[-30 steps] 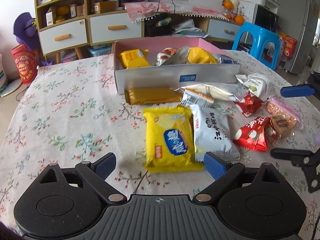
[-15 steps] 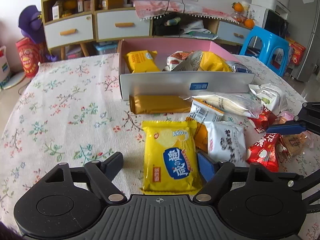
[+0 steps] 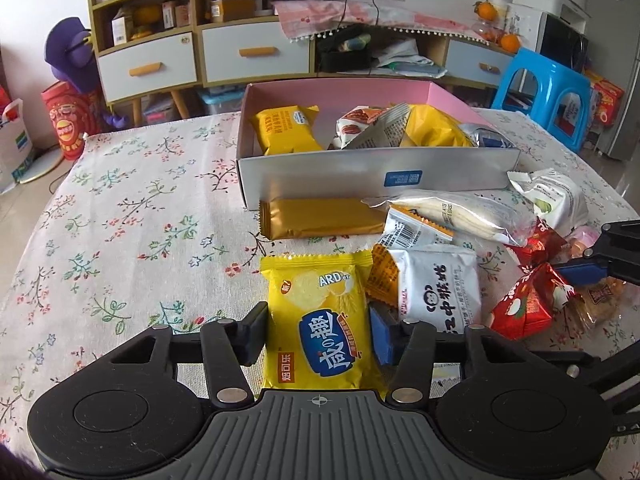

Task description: Organize snacks

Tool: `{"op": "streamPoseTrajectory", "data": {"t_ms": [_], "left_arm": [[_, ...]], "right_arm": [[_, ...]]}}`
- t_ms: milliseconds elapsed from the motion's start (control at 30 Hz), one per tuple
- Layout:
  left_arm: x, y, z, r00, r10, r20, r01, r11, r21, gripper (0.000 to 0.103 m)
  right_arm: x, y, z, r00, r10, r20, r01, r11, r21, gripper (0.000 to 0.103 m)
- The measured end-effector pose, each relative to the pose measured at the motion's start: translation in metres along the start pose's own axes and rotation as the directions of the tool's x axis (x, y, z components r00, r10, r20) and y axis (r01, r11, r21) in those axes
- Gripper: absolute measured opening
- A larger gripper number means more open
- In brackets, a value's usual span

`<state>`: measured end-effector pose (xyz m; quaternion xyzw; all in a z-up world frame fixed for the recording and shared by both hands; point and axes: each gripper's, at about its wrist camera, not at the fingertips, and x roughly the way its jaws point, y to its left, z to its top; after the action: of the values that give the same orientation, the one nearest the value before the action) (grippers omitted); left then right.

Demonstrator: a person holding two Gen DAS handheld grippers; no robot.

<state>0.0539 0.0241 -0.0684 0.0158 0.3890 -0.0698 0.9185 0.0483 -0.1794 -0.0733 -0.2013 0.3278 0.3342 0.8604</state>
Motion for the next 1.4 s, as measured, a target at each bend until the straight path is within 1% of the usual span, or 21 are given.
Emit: {"op": "streamPoseTrajectory", "data": {"t_ms": [33,133,167,200,333,367,433,733,967,1033,1133,1200,1267,1400], "left_arm": [[0.000,0.000,0.000,1.000,-0.001,0.000,0.001,1.000,-0.002,0.049],[-0.001,0.001,-0.001,1.000,-0.005,-0.003,0.005,1.000,-0.009,0.049],[-0.002,0.002,-0.001,1.000,-0.005,-0.004,0.005,1.000,-0.012,0.049],[-0.002,0.002,-0.001,1.000,-0.005,-0.005,0.004,1.000,-0.014,0.049],[-0.003,0.004,-0.001,1.000,-0.002,-0.008,0.002,1.000,-0.027,0.049],[-0.004,0.005,-0.001,1.000,0.003,-0.010,-0.003,1.000,-0.031,0.048],[-0.004,0.008,0.000,1.000,0.000,-0.013,0.000,0.999,-0.047,0.049],[-0.007,0.013,0.000,1.000,-0.006,-0.018,0.005,0.997,-0.079,0.048],[-0.011,0.017,0.003,1.000,-0.009,-0.011,0.008,0.995,-0.101,0.049],[-0.011,0.017,0.002,1.000,-0.012,-0.016,0.010,0.994,-0.105,0.048],[-0.009,0.018,0.002,0.999,-0.014,-0.033,0.010,0.993,-0.114,0.048],[-0.008,0.018,0.001,0.999,-0.012,-0.036,0.008,0.994,-0.110,0.048],[-0.007,0.017,0.001,0.999,-0.009,-0.038,0.005,0.994,-0.105,0.049],[-0.007,0.016,0.001,0.999,-0.006,-0.037,0.002,0.995,-0.102,0.049]], "right_arm": [[0.001,0.000,0.000,1.000,-0.001,0.001,0.001,1.000,0.004,0.046],[0.003,-0.003,0.002,1.000,-0.009,0.006,0.009,1.000,0.016,0.032],[0.003,-0.004,0.003,1.000,-0.006,0.007,0.006,1.000,0.021,0.025],[0.003,-0.004,0.003,1.000,-0.003,0.009,0.003,1.000,0.027,0.022],[0.003,-0.004,0.003,1.000,-0.005,0.013,0.004,1.000,0.020,0.017],[0.002,-0.004,0.003,1.000,-0.004,0.014,0.004,1.000,0.017,0.013],[0.002,-0.005,0.003,1.000,-0.005,0.016,0.004,1.000,0.014,0.010],[-0.004,-0.003,0.003,0.999,-0.004,0.035,0.004,1.000,0.000,0.007],[-0.014,-0.003,0.008,0.997,0.000,0.075,0.000,1.000,0.006,0.004],[-0.016,-0.003,0.010,0.997,0.010,0.079,-0.011,1.000,0.005,0.000],[-0.012,-0.001,0.009,0.997,0.047,0.055,-0.048,0.999,0.002,0.001],[-0.008,0.002,0.008,0.998,0.046,0.037,-0.046,0.999,-0.004,0.008],[-0.004,0.004,0.008,0.999,0.039,0.025,-0.039,0.999,-0.015,0.028],[0.001,0.005,0.014,0.999,0.016,0.030,-0.015,0.999,-0.029,0.040]]}}
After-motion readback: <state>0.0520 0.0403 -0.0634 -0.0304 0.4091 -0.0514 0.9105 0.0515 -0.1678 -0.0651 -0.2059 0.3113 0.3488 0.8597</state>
